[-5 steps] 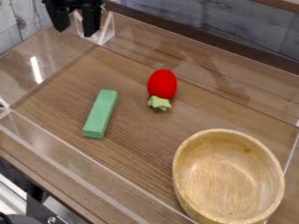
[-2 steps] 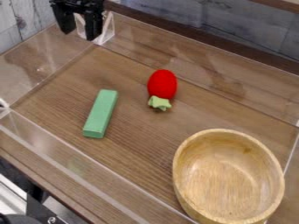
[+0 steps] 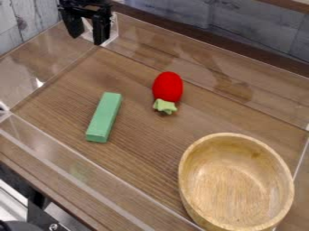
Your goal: Move the red fruit to the right
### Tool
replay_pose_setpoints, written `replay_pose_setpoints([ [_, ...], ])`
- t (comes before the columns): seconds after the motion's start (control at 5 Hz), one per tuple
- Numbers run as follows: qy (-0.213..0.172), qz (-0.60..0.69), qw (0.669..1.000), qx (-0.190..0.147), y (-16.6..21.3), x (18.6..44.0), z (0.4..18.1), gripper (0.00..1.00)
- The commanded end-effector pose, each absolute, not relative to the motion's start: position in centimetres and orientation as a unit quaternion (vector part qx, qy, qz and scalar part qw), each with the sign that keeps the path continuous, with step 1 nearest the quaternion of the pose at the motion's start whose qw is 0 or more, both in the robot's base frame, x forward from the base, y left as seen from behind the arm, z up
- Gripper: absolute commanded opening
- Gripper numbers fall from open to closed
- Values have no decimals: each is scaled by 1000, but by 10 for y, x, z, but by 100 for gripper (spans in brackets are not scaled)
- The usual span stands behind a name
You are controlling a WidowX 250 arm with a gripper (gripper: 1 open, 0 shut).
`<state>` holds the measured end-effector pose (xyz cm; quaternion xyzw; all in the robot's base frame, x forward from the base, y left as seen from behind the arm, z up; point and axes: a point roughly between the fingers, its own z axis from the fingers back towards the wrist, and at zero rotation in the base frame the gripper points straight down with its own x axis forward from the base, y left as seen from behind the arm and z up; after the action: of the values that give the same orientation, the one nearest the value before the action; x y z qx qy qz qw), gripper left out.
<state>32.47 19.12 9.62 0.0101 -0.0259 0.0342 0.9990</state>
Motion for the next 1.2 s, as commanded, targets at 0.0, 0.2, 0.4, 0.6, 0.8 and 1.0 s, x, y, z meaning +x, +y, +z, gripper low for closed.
replay_pose_setpoints([
  [0.0, -71, 26, 997, 35, 196, 331, 132, 100],
  [0.2, -78, 28, 996, 37, 197, 329, 139, 100],
  [0.4, -85, 22, 995, 38, 200, 335, 148, 100],
  [0.6, -89, 14, 995, 41, 200, 337, 155, 100],
  [0.8, -88, 32, 995, 42, 197, 329, 170, 100],
  [1.0, -86, 50, 994, 41, 193, 321, 177, 100],
])
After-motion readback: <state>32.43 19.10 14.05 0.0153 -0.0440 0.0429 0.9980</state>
